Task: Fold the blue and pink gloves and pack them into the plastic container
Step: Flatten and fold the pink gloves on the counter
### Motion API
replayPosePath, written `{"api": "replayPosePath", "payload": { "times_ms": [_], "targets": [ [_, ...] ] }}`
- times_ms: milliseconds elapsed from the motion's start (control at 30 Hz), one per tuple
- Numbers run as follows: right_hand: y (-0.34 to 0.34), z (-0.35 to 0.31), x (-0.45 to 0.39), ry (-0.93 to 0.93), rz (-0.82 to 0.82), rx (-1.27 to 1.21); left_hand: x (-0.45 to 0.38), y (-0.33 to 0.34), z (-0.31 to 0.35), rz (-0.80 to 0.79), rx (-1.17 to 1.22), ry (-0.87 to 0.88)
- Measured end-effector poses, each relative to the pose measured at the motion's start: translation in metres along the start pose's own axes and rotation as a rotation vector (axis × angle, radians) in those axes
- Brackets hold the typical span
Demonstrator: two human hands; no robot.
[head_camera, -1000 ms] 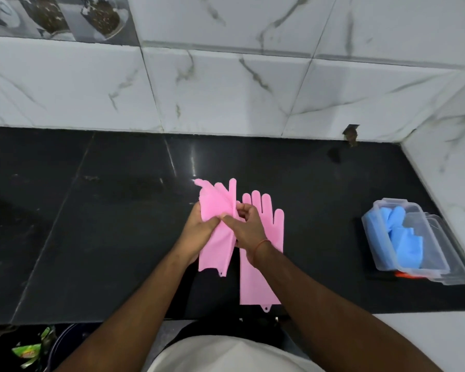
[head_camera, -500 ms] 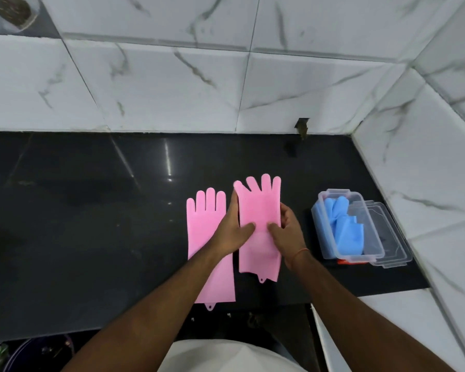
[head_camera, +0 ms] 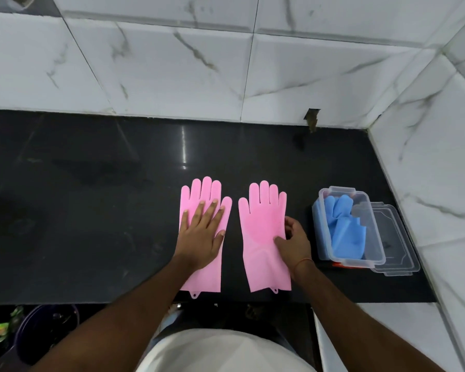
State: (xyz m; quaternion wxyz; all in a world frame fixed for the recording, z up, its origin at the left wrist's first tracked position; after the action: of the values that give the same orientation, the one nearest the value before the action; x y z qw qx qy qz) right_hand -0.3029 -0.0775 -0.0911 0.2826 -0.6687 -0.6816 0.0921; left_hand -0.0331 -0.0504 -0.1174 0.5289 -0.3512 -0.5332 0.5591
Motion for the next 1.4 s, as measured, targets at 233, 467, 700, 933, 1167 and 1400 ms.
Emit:
{"api": "replayPosePath", "payload": {
  "times_ms": [233,467,700,933,1167,1400],
  "targets": [
    [0.006,0.0,0.002,-0.015,0.021,-0.017,-0.005,0.001,0.006,0.014,-0.002,-0.058],
    [0.009,-0.001,-0.001,-0.012,0.057,-0.023,-0.005,0.002,0.007,0.019,0.019,-0.045],
    [0.011,-0.007,0.001,-0.036,0.112,0.064,-0.005,0.004,0.007,0.013,0.014,-0.032],
    [0.01,-0.008,0.0,-0.049,0.146,0.082,-0.004,0.004,0.006,0.02,0.003,-0.006],
    [0.004,-0.032,0.009,-0.228,0.168,0.358,-0.003,-0.008,0.007,0.004,0.116,-0.067],
    [0.0,-0.038,0.056,-0.453,0.05,0.382,-0.008,-0.053,0.071,0.077,0.508,-0.004]
  ]
}}
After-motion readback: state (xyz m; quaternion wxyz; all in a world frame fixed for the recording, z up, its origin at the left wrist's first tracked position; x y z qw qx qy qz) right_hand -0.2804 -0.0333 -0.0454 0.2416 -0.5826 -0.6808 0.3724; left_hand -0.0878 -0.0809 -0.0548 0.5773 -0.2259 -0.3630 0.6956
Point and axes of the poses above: each hand's wrist, its own x-axis away from the middle knuckle, its own y-axis out of the palm, z = x × y, the point moved 10 cm from there along -x, towards the middle knuckle, and after that the axes turned 14 degrees about -y, right-handed, at the moved point
